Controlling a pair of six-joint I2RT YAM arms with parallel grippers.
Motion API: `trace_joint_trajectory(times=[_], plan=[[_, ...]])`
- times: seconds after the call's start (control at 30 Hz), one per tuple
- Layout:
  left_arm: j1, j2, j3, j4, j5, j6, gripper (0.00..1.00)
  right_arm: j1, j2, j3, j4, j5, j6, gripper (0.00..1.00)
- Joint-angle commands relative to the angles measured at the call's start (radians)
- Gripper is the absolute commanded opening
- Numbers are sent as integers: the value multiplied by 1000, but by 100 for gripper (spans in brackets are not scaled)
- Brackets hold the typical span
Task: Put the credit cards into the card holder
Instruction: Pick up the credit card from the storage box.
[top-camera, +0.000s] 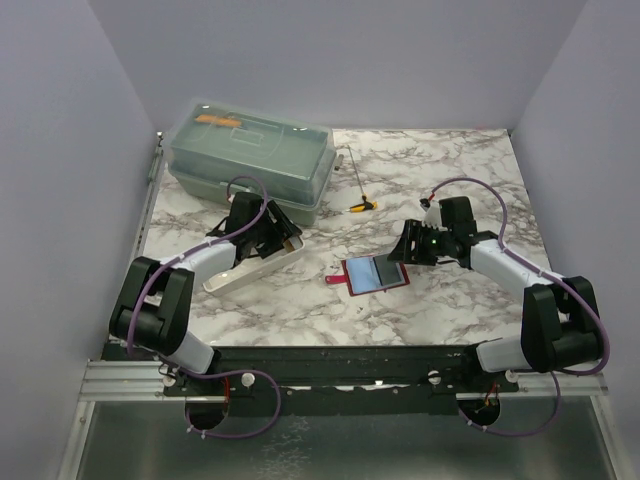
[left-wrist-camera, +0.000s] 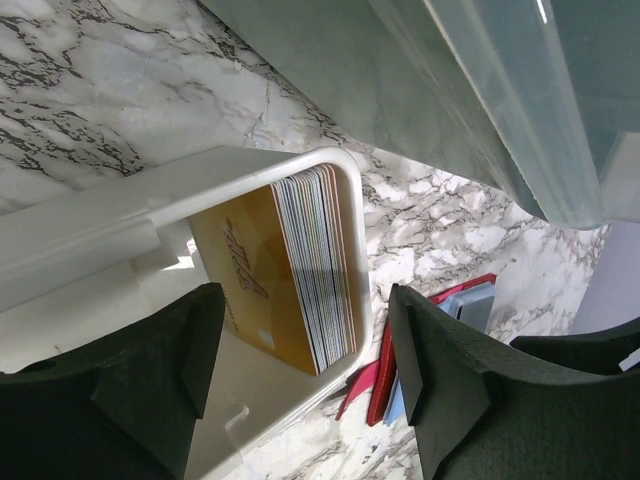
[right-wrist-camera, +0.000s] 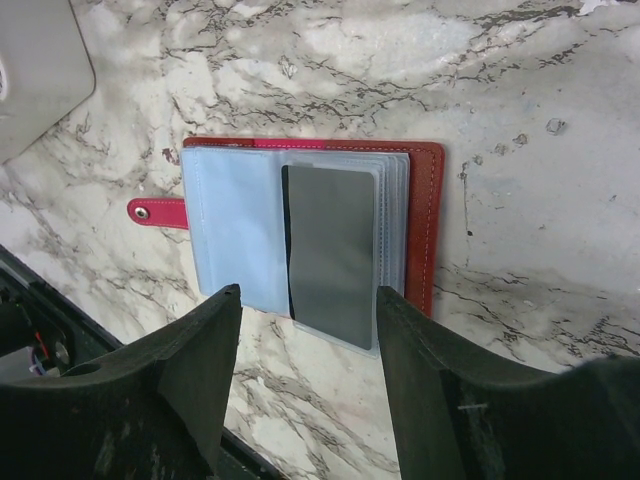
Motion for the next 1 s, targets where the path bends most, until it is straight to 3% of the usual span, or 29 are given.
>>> trace_joint_trajectory(times=[0.0, 0.6, 0.97], plan=[[3, 23, 27, 34, -27, -3, 70, 8, -26, -13, 0, -22, -10, 60], [3, 7, 38, 47, -17, -4, 35, 8, -24, -17, -1, -30, -11, 60], [4, -25, 39, 3, -31, -6, 30, 8, -5, -14, -4, -38, -16, 60]])
